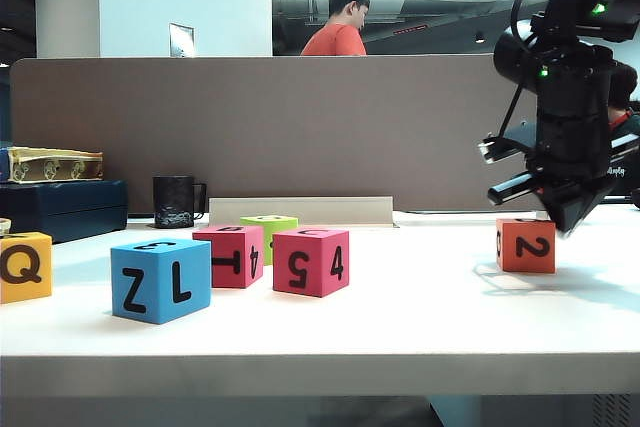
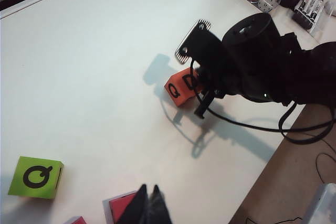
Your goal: Select the appropriate blocks from the scattered letter blocks on the table and arrange them in a row to spell out "ABCD".
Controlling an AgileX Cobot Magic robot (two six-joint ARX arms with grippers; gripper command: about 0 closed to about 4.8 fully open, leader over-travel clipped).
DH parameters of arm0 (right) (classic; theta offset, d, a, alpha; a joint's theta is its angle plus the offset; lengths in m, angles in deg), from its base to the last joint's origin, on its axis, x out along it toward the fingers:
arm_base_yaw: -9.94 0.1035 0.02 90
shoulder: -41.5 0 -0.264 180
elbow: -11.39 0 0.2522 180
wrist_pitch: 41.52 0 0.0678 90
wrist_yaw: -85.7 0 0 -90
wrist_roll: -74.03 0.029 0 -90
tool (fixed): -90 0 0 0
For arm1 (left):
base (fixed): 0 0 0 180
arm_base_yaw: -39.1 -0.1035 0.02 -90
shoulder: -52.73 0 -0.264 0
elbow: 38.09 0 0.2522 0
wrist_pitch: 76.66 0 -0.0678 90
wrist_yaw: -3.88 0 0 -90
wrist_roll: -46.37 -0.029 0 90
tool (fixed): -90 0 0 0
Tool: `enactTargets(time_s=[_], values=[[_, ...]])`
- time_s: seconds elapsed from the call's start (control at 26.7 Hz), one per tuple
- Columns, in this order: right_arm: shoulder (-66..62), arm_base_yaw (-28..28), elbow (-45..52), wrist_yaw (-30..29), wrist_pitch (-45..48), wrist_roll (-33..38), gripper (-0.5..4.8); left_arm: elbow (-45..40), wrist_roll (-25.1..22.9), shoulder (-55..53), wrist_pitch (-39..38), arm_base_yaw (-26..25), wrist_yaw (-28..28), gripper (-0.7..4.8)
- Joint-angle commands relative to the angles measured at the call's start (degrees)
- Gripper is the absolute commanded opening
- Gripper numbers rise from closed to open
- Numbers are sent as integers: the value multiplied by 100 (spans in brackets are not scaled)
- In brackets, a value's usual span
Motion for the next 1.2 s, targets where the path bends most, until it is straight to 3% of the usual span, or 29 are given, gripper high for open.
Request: enactTargets(time_s=[0.04,0.19,0.3,0.37,0.41,0.49,0.56,0.71,1.2], values=[[48,-57,-273,365,35,-13,-1,15,-22,48,70,-2,-33,-5],[90,-17,-708,155,-575,15,-1,15,-22,48,160,-4,-35,-5],[90,35,-1086,-636,-1558,254,19,17,-20,48,286,-4,-35,-5],[90,35,-1154,-944,-1869,535,177,15,-22,48,328,-4,-39,-5],[90,35,-1167,-1115,-1996,678,307,17,-22,48,365,-2,-42,-5],[90,46,-1172,-1329,-2081,807,418,17,-22,48,376,-4,-42,-5],[83,48,-1172,-1613,-2048,957,479,17,-22,48,372,-4,-42,-5],[55,50,-1172,-1912,-1744,1088,479,17,-20,48,367,-2,-44,-5],[-278,42,-1174,-1633,-1421,1086,479,17,-22,59,319,-2,-42,-5]])
